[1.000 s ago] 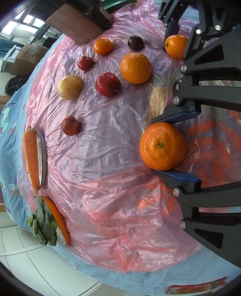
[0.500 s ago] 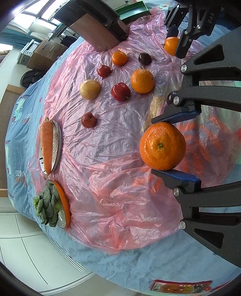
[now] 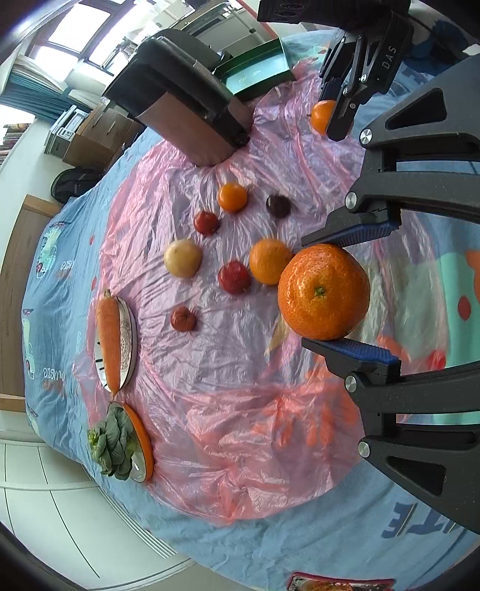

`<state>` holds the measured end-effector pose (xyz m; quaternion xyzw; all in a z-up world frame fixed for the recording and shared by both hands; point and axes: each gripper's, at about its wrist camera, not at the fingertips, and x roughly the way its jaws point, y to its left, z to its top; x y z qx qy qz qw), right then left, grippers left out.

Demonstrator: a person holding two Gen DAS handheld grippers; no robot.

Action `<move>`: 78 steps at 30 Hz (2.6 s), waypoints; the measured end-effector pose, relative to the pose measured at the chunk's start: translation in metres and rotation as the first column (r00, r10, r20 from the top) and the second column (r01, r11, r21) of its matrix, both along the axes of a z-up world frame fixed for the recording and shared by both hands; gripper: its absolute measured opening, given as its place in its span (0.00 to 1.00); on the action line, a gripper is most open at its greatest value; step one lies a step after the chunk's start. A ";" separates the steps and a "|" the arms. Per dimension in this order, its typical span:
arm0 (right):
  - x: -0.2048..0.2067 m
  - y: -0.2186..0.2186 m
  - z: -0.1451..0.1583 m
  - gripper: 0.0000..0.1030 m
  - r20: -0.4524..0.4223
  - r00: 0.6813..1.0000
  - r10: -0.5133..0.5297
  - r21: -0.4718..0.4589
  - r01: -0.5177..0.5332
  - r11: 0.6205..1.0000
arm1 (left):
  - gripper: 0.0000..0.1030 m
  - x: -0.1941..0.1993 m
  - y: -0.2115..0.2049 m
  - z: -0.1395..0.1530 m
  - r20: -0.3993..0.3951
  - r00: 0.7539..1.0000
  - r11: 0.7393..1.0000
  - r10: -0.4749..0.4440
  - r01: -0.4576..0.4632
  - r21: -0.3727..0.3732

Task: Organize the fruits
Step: 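Carry both held oranges past the kettle into the green tray, then open the left tool and the right tool to drop the oranges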

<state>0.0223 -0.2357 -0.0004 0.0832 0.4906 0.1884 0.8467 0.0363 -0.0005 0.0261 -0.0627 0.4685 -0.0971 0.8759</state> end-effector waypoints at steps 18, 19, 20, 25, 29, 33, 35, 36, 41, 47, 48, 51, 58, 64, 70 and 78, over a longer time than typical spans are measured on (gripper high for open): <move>-0.029 -0.171 0.040 0.41 0.113 0.955 -0.274 0.053 0.270 0.961 | 0.39 -0.029 -0.154 0.044 0.018 0.965 0.961 -0.262 0.262 -0.091; -0.028 -0.184 0.042 0.41 0.121 0.949 -0.292 0.055 0.288 0.956 | 0.39 -0.030 -0.164 0.047 0.020 0.960 0.956 -0.279 0.280 -0.092; -0.028 -0.196 0.044 0.41 0.127 0.942 -0.309 0.056 0.305 0.951 | 0.39 -0.029 -0.176 0.049 0.022 0.954 0.950 -0.298 0.299 -0.092; -0.021 -0.256 0.050 0.41 0.158 0.909 -0.385 0.058 0.380 0.923 | 0.39 -0.023 -0.236 0.059 0.026 0.921 0.917 -0.388 0.389 -0.089; -0.013 -0.299 0.049 0.41 0.180 0.884 -0.431 0.048 0.430 0.902 | 0.39 -0.010 -0.288 0.060 0.015 0.890 0.888 -0.455 0.455 -0.073; 0.004 -0.337 0.039 0.41 0.189 0.866 -0.463 0.034 0.466 0.884 | 0.39 0.009 -0.339 0.056 0.007 0.862 0.862 -0.506 0.506 -0.035; 0.015 -0.352 0.031 0.41 0.189 0.861 -0.473 0.025 0.477 0.879 | 0.39 0.020 -0.363 0.050 -0.003 0.854 0.854 -0.521 0.521 -0.010; 0.022 -0.358 0.027 0.41 0.190 0.860 -0.474 0.016 0.480 0.877 | 0.39 0.026 -0.373 0.045 -0.011 0.850 0.850 -0.527 0.527 -0.001; 0.049 -0.376 0.004 0.41 0.180 0.859 -0.478 -0.022 0.490 0.872 | 0.39 0.051 -0.412 0.021 -0.057 0.840 0.839 -0.540 0.542 0.044; 0.076 -0.394 -0.017 0.41 0.179 0.852 -0.493 -0.081 0.512 0.855 | 0.39 0.076 -0.437 -0.010 -0.099 0.842 0.839 -0.530 0.537 0.086; 0.080 -0.397 -0.019 0.41 0.184 0.850 -0.493 -0.095 0.515 0.852 | 0.39 0.077 -0.439 -0.015 -0.103 0.842 0.837 -0.530 0.538 0.095; 0.090 -0.403 -0.023 0.41 0.199 0.849 -0.489 -0.134 0.518 0.845 | 0.39 0.083 -0.446 -0.027 -0.113 0.842 0.836 -0.527 0.538 0.112; 0.115 -0.411 -0.032 0.41 0.203 0.848 -0.490 -0.191 0.525 0.829 | 0.39 0.093 -0.459 -0.040 -0.112 0.849 0.836 -0.517 0.528 0.149; 0.120 -0.399 -0.045 0.41 0.201 0.861 -0.467 -0.251 0.506 0.825 | 0.39 0.092 -0.467 -0.053 -0.116 0.842 0.816 -0.527 0.540 0.205; 0.118 -0.400 -0.042 0.80 0.195 0.857 -0.477 -0.274 0.514 0.813 | 0.45 0.093 -0.466 -0.042 -0.091 0.851 0.823 -0.518 0.524 0.218; 0.088 -0.401 -0.004 0.88 0.251 0.833 -0.493 -0.228 0.546 0.806 | 0.54 0.060 -0.447 0.003 0.031 0.842 0.821 -0.539 0.517 0.242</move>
